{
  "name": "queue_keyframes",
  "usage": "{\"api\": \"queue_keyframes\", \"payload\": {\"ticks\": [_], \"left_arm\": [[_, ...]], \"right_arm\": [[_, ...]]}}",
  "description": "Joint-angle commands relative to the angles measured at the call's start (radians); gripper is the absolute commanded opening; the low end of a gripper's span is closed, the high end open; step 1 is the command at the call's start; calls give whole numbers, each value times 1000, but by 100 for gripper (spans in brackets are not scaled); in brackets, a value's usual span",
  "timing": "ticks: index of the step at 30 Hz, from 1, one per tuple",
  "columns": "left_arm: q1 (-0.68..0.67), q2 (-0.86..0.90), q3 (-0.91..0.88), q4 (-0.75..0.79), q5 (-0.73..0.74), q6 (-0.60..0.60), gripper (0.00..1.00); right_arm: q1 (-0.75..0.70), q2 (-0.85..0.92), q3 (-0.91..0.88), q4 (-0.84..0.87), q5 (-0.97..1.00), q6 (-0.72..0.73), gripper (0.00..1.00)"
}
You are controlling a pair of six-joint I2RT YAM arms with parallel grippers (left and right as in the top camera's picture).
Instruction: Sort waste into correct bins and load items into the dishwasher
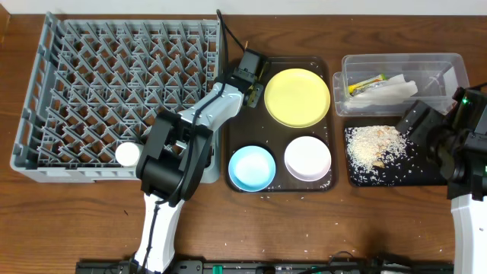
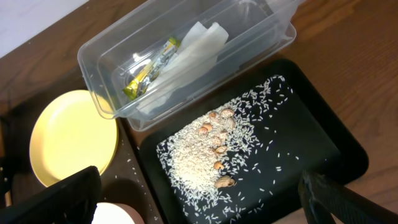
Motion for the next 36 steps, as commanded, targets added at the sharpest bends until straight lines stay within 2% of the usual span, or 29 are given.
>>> {"api": "queue_keyframes", "payload": {"ticks": [1,4,7,10,13,16,21,25,32,36], "left_arm": [[5,35,-5,-12,-4,-58,31],[2,34,-5,-27,84,-87,21],[2,34,-5,-48,184,-146,19],[2,34,-5,-65,203,-190,19],[2,34,-5,-68,229,-209,9],[3,14,-5,-71,251,-210,8],[3,-138,-4,-88,250,-209,8],[6,-281,-4,-158,227,-209,8],[47,-470,-4,-418,51,-209,8],[113,-470,-17,-544,48,-226,8]], "right_arm": [[-2,2,4,-1,3,6,99],[-2,2,4,-1,3,6,99],[-2,2,4,-1,3,6,99],[-2,2,4,-1,3,6,99],[-2,2,4,-1,3,6,99],[-2,2,4,-1,3,6,99],[-2,2,4,-1,3,6,99],[-2,2,4,-1,3,6,99],[-2,2,4,-1,3,6,99],[-2,2,4,-1,3,6,99]]}}
